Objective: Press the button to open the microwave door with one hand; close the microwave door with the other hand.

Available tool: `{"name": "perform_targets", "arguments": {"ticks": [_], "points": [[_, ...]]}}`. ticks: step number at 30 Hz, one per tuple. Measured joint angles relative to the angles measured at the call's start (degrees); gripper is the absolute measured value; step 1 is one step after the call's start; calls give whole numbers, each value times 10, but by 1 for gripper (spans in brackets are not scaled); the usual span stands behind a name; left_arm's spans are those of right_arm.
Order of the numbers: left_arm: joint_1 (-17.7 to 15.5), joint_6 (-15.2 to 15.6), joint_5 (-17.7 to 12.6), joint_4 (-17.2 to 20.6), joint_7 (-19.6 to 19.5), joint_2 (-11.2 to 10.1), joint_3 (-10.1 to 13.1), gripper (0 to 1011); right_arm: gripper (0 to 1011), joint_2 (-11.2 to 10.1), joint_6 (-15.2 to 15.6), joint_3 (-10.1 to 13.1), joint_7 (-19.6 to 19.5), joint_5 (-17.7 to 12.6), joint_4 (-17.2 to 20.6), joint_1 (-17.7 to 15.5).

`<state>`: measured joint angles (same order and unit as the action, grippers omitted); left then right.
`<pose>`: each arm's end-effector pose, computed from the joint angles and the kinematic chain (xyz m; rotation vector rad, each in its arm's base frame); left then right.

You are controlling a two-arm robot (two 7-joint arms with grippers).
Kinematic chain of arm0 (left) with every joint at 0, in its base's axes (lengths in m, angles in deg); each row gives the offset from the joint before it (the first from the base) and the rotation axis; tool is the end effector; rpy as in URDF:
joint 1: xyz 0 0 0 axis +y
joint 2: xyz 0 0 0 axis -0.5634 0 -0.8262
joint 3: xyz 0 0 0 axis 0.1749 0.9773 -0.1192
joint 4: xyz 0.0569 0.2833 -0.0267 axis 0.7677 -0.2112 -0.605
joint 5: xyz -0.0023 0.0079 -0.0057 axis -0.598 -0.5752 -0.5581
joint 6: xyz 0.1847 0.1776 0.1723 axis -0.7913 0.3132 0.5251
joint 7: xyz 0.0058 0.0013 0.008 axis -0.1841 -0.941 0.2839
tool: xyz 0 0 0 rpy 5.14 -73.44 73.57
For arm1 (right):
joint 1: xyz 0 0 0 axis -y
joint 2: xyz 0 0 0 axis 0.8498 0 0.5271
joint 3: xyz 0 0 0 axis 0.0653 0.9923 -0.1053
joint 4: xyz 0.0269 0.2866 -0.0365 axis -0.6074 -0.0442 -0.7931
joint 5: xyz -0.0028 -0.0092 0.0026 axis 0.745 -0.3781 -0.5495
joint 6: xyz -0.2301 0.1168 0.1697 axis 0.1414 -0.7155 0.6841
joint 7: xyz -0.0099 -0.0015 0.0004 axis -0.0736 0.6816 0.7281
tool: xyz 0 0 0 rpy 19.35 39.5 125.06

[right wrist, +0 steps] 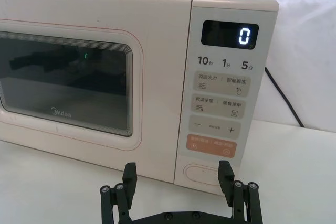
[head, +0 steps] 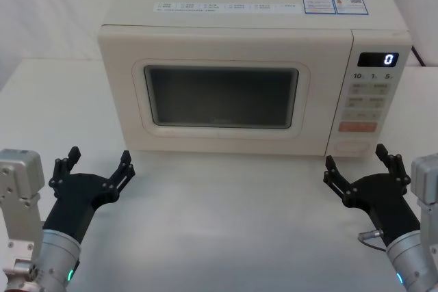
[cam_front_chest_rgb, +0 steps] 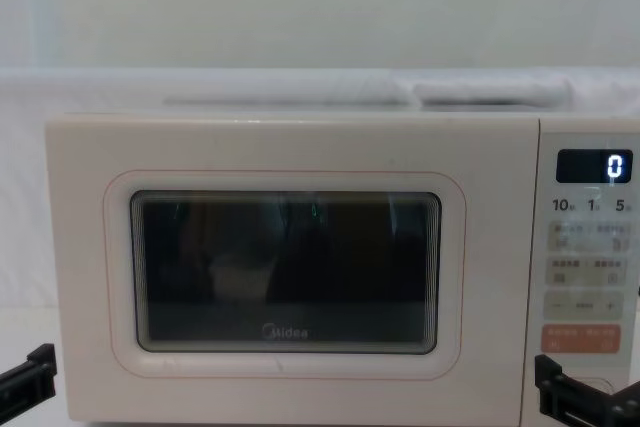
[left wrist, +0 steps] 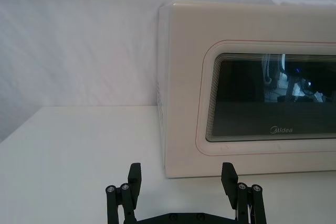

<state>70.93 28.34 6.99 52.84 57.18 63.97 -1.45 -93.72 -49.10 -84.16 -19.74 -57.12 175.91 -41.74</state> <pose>0.2529 0.0375 -0.2853 -0.0379 0.0140 1.4461 0.2659 0.0383 -0.2975 -0.0030 -0.0890 -1.3019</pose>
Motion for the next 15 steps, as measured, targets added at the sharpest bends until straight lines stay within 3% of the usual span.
{"name": "perform_targets", "arguments": {"ticks": [15], "points": [[0, 0, 0, 0, 0, 0, 0, 1001, 1001, 0, 0, 0, 0, 0, 0, 0]]}}
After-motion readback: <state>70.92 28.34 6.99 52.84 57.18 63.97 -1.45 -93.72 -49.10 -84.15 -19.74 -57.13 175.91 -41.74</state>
